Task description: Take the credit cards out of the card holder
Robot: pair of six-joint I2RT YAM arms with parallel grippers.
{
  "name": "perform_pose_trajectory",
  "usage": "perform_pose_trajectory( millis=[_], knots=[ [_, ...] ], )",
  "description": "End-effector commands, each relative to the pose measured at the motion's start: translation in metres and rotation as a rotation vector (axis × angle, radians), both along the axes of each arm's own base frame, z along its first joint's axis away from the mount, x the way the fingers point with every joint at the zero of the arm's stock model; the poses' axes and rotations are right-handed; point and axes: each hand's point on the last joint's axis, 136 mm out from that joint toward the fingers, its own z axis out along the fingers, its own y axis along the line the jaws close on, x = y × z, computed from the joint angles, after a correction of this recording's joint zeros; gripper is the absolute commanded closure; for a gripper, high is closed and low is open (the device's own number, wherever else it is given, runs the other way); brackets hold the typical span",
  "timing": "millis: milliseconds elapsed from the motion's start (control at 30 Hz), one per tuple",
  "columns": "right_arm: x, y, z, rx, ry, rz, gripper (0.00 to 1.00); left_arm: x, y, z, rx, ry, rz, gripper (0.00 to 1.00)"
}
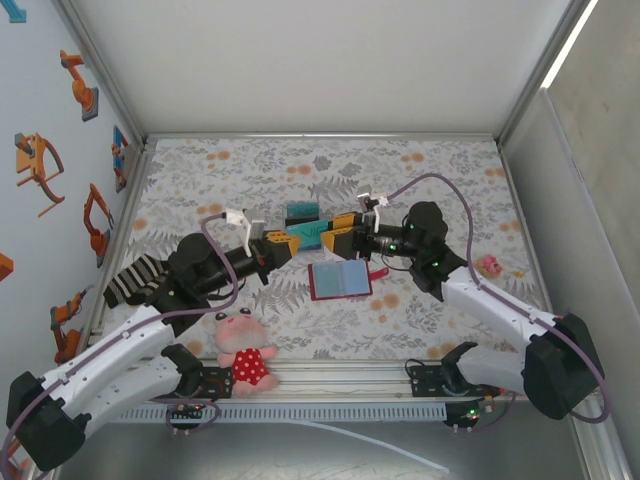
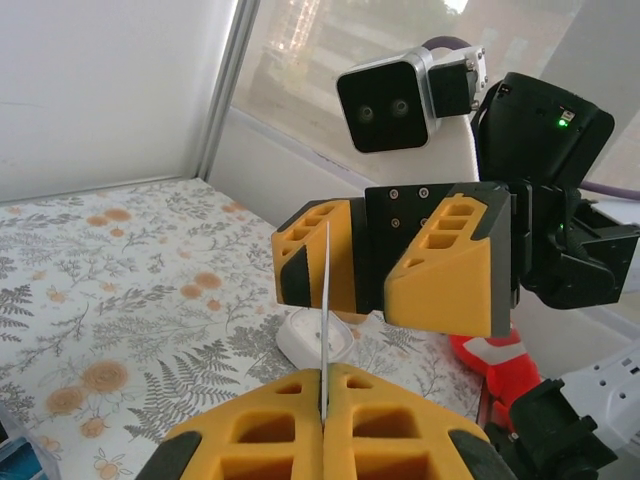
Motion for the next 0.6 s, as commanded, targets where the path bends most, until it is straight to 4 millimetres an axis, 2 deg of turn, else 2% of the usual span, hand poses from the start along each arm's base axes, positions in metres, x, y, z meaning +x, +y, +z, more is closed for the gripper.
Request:
perform_pose_trajectory(
  millis=[0,200,367,400,433,500,567],
  knots=[
    [-0.0112,0.0058,0.0254,0.056,-0.054,0.074,0.55,-0.0021,-0.0016,0.0165,-0.066,-0.022,-0.021,1.0],
    [-0.0151,0.0101,0.027,0.054,-0.049,0.112,0.68,-0.0019,-0.0057,0.0187,-0.07,-0.021,-0.038,1.0],
    [-0.0162,0.0099,0.0292,0.048,-0.053,0.116,0.98,0.001,-0.0029,0.0168,-0.059,-0.017,-0.013,1.0],
    [-0.0165,0.0096,0.0292,0.045,-0.054,0.115,1.0,0.0018,-0.0016,0.0161,-0.052,-0.017,-0.003,0.98],
    [-0.0166,0.0093,0.0281,0.04,-0.053,0.112,1.0,0.0024,-0.0005,0.015,-0.044,-0.016,0.005,0.94],
    [-0.0158,0.0083,0.0264,0.023,-0.058,0.099,1.0,0.0019,0.0016,0.0149,-0.013,-0.021,0.012,0.7],
    [-0.0144,0.0064,0.0219,-0.016,-0.06,0.076,1.0,-0.0008,0.0036,0.0145,0.044,-0.029,0.009,0.51]
  ],
)
